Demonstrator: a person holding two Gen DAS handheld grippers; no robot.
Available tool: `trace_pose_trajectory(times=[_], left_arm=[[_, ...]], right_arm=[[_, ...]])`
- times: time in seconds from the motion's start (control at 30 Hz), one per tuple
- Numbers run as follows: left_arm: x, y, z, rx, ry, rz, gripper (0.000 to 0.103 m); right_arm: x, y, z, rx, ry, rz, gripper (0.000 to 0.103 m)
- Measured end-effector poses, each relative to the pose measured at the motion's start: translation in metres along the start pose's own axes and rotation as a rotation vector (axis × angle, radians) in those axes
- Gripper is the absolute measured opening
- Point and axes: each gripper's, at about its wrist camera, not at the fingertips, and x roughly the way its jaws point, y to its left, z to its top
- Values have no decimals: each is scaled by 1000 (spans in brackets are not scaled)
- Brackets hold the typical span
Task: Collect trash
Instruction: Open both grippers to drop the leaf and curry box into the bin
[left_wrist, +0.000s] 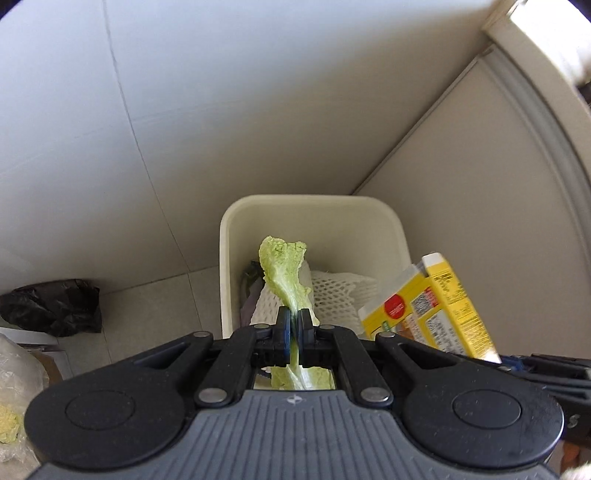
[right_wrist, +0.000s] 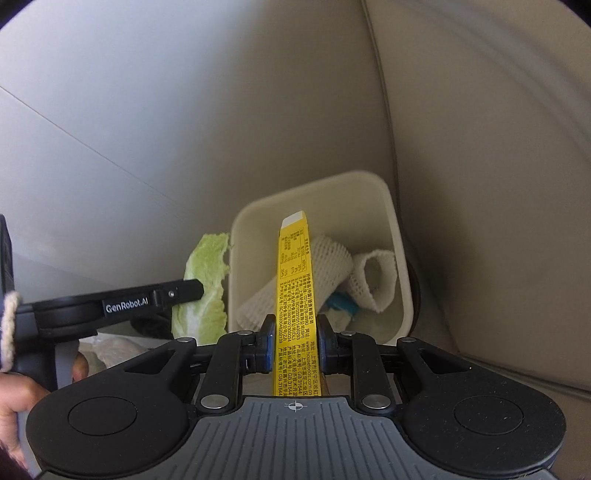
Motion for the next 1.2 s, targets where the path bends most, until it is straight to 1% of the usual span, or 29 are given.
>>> trace_pose_trajectory(times=[0.03, 0.1, 0.13, 0.37, 0.47, 0.6, 0.7, 0.8, 0.9, 0.93, 0.97, 1.0, 1.03, 1.07, 1.13, 1.2], left_arm=[[6, -1, 2, 7, 10, 5, 3], [20, -4, 7, 25, 34, 21, 3], [24, -5, 6, 36, 46, 29, 3], [48, -12, 14, 103, 96, 65, 4], [56, -17, 16, 127, 119, 88, 4], [69, -18, 20, 137, 151, 106, 4], [73, -16, 18, 139, 158, 106, 4], [78, -16, 15, 154, 172, 126, 4], [79, -19, 11, 160, 177, 125, 6], [79, -19, 10, 161, 177, 122, 10], [79, -19, 8, 163, 175, 125, 19], [79, -19, 6, 166, 171, 133, 23], [78, -19, 4, 167, 169, 138, 32], [76, -20, 3, 166, 169, 142, 39], [74, -21, 0, 165, 172, 148, 41], [72, -21, -1, 164, 174, 152, 45]], right_arm=[[5, -3, -4, 9, 9, -7, 21], [18, -9, 0, 38, 23, -19, 21], [22, -13, -5, 53, 30, -25, 21], [65, -23, 18, 98, 72, -74, 21], [75, -25, 27, 99, 92, -74, 21], [94, -29, 35, 49, 124, -100, 22], [101, -34, 37, 46, 139, -99, 22], [102, -36, 39, 50, 134, -92, 22], [99, -39, 38, 49, 131, -75, 24], [98, -40, 39, 47, 126, -71, 25], [97, -38, 38, 45, 122, -66, 25], [94, -33, 38, 45, 121, -63, 29], [82, -30, 45, 49, 123, -59, 42], [78, -30, 47, 56, 125, -57, 55], [72, -30, 48, 64, 116, -47, 60], [67, -29, 49, 60, 113, -41, 60]])
